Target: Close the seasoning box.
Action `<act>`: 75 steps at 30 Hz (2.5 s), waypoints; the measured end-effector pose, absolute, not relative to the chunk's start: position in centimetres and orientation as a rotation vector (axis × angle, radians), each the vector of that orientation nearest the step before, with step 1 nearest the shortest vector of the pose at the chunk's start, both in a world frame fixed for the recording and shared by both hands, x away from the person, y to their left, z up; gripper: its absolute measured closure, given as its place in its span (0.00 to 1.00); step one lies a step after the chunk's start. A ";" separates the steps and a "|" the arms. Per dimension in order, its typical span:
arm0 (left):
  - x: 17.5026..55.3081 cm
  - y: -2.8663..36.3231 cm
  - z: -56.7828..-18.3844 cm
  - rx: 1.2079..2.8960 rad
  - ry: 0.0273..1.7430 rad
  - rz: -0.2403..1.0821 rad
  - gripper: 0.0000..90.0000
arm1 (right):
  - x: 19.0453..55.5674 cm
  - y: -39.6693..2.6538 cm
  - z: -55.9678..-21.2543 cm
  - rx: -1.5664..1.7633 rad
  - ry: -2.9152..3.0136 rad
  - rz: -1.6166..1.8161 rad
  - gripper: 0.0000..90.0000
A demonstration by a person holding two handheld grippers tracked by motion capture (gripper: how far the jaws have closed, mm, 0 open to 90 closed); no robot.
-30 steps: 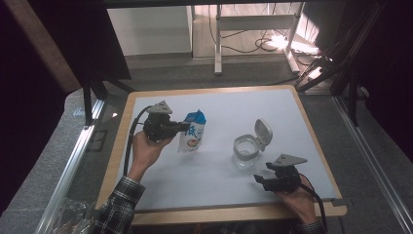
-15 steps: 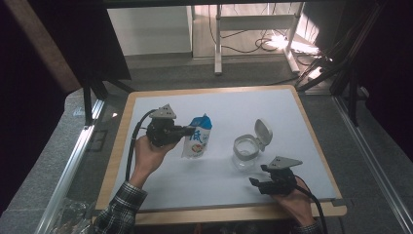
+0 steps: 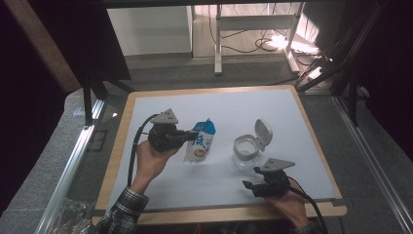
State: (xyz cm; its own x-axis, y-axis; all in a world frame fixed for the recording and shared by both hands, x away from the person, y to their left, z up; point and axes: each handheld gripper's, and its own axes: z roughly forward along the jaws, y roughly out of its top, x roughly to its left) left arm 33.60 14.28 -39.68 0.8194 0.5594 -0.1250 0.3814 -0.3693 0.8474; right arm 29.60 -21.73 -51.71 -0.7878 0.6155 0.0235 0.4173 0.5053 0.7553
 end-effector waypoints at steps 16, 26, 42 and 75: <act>32.5 12.9 -39.2 2.022 0.648 0.192 1.00 | 29.3 -19.4 -51.7 0.825 2.524 1.174 0.35; 32.2 12.0 -38.8 2.030 0.643 0.182 1.00 | 29.2 -18.0 -51.9 0.800 2.511 1.169 0.35; 32.0 10.1 -38.3 2.046 0.616 0.157 1.00 | 29.5 -15.6 -52.7 0.777 2.475 1.165 0.35; 31.1 8.0 -37.2 2.037 0.593 0.085 1.00 | 30.1 -13.1 -52.9 0.788 2.337 1.260 0.40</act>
State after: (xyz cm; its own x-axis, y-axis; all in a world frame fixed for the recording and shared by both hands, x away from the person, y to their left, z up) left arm 31.14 7.95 -37.25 0.8787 0.4425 -0.1790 0.3742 -0.4058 0.8339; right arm 30.05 -13.08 -52.89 -0.7751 0.6292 -0.0569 0.2983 0.4439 0.8450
